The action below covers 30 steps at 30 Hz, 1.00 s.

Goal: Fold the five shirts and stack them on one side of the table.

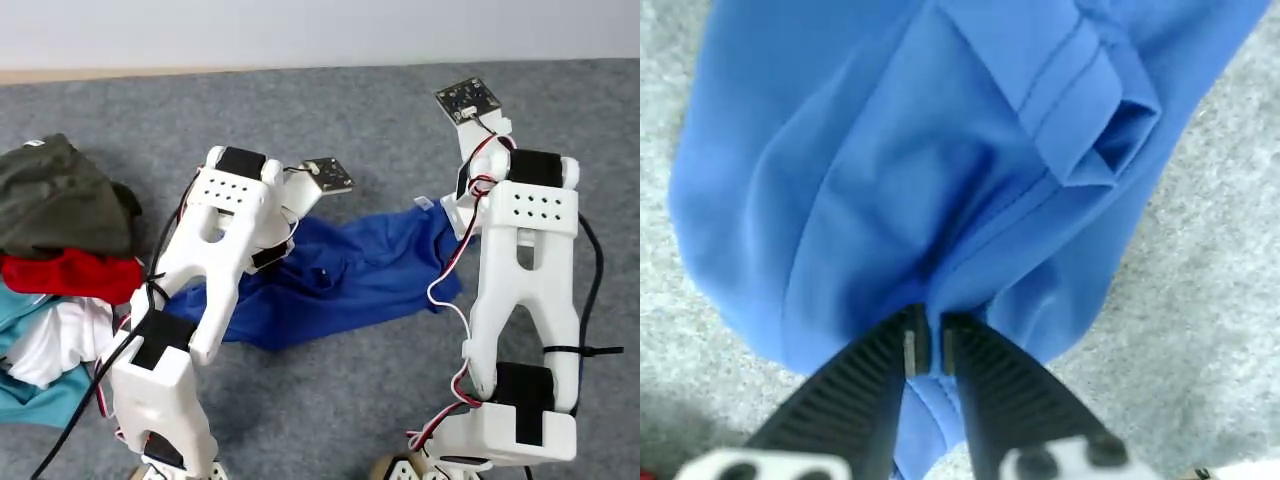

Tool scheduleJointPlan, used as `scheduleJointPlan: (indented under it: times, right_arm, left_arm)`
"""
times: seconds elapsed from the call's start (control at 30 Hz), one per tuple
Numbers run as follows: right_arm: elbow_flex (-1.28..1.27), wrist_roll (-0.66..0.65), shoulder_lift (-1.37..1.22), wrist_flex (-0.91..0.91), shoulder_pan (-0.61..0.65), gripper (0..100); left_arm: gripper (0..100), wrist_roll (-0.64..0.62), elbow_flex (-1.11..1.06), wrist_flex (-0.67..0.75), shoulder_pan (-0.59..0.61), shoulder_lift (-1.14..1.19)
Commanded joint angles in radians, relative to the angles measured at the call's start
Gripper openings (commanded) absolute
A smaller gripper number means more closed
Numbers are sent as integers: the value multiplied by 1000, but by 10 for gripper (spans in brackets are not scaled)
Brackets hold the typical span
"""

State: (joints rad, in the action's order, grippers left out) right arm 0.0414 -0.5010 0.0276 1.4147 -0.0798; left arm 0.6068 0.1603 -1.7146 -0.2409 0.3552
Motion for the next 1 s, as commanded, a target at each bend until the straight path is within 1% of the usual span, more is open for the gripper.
scheduleJointPlan:
  times: [0.0,0.07,0.13,0.27,0.37,0.53,0.6,0.77,0.87,0.97]
  right_arm:
    - [51,-8,64,10,-4,9]
    - [66,-5,74,27,-4,9]
    - [101,-5,104,64,-4,9]
    - [166,-5,188,114,-10,9]
    - [213,-9,272,127,-12,9]
    - [310,-12,401,117,-12,9]
    - [344,-38,438,117,-13,9]
    - [433,-83,483,97,-96,9]
    - [442,-110,510,62,-154,9]
    - [442,-133,559,35,-186,9]
  left_arm:
    - [4,3,42,-8,11,-18]
    - [4,-12,79,-15,12,-43]
    - [4,-81,125,-15,12,-106]
    - [4,-259,240,-14,14,-275]
    - [4,-324,331,-11,32,-404]
    - [4,-327,516,43,130,-554]
    - [5,-324,579,80,183,-594]
    - [5,-324,691,149,298,-667]
    - [5,-324,740,164,318,-707]
    - [5,-307,782,186,316,-746]
